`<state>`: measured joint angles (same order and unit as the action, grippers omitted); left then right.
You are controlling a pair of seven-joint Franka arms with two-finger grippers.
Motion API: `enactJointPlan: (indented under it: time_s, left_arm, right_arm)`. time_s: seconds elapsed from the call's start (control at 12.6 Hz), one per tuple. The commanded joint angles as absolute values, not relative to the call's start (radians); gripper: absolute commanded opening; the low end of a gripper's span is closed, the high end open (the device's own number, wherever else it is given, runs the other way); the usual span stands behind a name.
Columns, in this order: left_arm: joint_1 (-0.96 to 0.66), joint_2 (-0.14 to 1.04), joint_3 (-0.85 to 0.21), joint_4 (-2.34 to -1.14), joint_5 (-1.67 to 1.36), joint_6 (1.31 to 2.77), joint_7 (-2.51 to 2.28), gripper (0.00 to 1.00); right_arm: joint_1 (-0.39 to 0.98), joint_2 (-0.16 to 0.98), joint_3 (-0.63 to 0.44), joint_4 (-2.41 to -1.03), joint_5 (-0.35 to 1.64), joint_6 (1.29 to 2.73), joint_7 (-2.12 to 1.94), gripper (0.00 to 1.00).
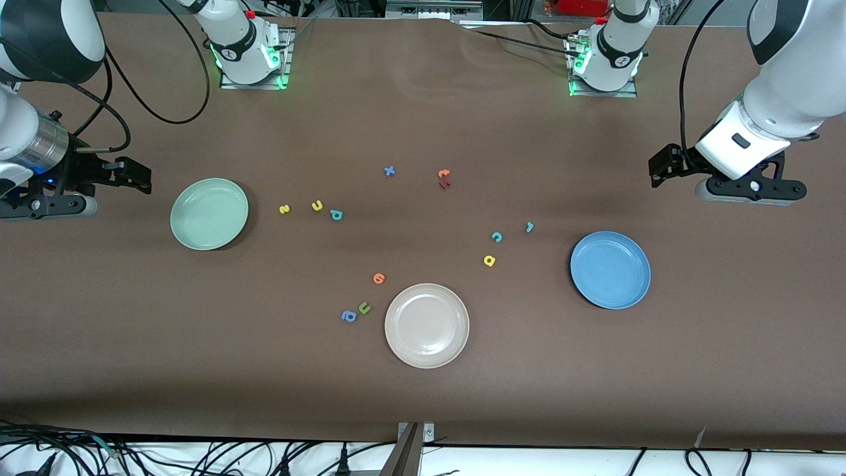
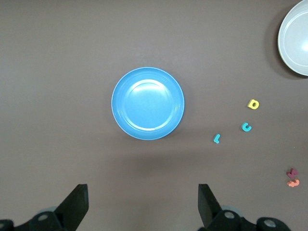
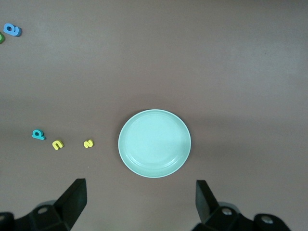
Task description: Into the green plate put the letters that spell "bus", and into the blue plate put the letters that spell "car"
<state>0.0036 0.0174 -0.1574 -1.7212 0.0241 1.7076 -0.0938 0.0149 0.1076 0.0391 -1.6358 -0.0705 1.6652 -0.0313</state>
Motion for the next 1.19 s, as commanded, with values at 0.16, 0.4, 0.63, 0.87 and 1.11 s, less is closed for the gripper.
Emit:
enactJointPlan:
  time_s: [0.16,0.4,0.63,0.87,1.11]
  left_arm:
    - [0.005,0.021,-0.158,-1.701,0.051,1.686,-0.077,1.0]
    - [0.005,0.021,-0.158,-1.701,0.051,1.686,-0.077,1.0]
    - [0.005,0.021,-0.158,-1.7,0.051,1.686,-0.077,1.0]
    - [0.005,0.023,-0.16,-1.7,0.051,1.686,-0.077,1.0]
    - [0.005,0.021,-0.158,-1.701,0.051,1.686,-0.077,1.0]
  right_arm:
    - [0.015,0.091,0.043,-1.641,-0.078,1.658,-0.023,1.0]
    - [0.015,0.091,0.041,-1.641,-0.078,1.634,-0.021,1.0]
    - [0.014,0.091,0.04,-1.643,-0.078,1.632,-0.025,1.0]
    - [0.012,0.091,0.037,-1.643,-0.078,1.632,-0.025,1.0]
    - [0.012,0.091,0.035,-1.643,-0.077,1.632,-0.025,1.0]
